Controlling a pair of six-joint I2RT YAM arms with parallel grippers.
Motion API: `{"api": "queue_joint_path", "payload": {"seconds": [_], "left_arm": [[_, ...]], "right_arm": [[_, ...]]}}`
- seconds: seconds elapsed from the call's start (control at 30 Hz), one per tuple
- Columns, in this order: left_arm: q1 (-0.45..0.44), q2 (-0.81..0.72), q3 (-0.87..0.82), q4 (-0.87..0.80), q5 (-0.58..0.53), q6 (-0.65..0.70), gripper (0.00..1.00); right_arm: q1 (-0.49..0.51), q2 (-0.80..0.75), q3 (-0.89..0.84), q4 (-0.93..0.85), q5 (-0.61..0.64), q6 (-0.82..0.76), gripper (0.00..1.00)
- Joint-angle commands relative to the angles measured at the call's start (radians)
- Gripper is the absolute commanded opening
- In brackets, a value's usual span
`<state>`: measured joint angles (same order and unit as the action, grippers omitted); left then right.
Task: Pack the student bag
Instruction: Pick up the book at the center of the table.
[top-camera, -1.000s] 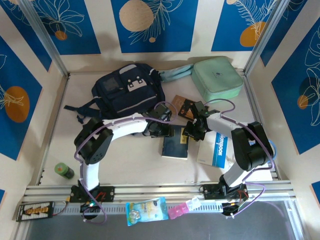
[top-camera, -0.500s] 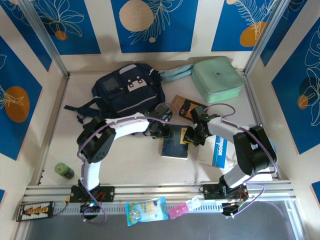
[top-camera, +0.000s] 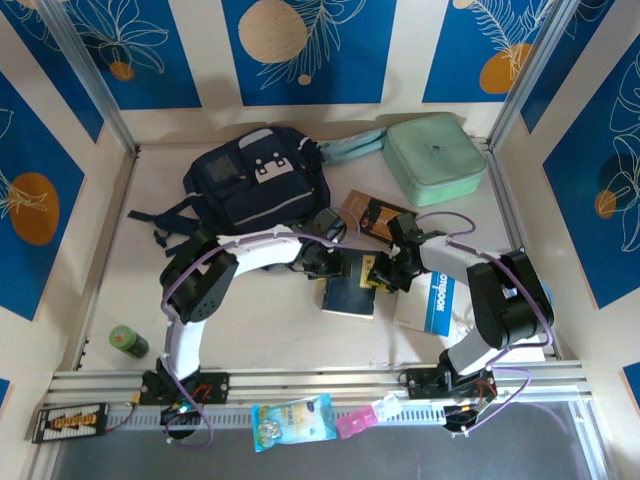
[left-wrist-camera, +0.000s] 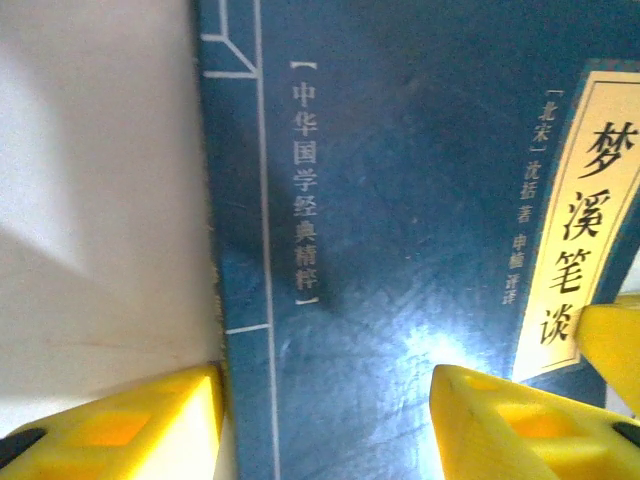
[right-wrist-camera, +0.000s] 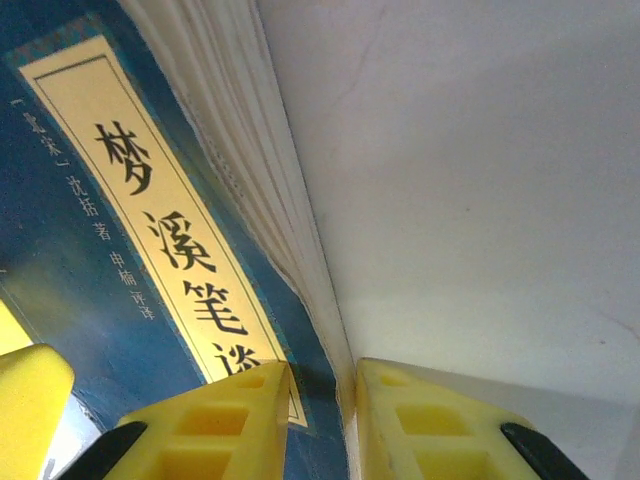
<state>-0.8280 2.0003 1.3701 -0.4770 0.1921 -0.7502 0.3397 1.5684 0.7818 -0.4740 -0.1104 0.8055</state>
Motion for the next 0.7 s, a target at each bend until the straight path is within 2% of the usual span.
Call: {"api": "queue_joint_path", "payload": {"seconds": [0.0, 0.23, 0.47, 0.67], "left_arm": [[-0.006, 0.018, 0.017, 0.038, 0.087, 0.027, 0.54], [-0.007, -0.042, 0.002, 0.137, 0.155, 0.032, 0.52], [-0.006, -0.162, -0.103, 0.264, 0.264, 0.002, 0.51], [-0.006, -0.168, -0.142, 0.250, 0.272, 0.021, 0.49]], "right_arm": [[-0.006, 0.036, -0.040, 0.020, -0.011, 0.015, 0.24], [-0.026, 0.042, -0.044, 0.029, -0.020, 0.015, 0.24], [-0.031, 0.060, -0.044, 0.037, -0.015, 0.036, 0.20], [-0.045, 0.065, -0.061, 0.061, -0.013, 0.062, 0.17]]}}
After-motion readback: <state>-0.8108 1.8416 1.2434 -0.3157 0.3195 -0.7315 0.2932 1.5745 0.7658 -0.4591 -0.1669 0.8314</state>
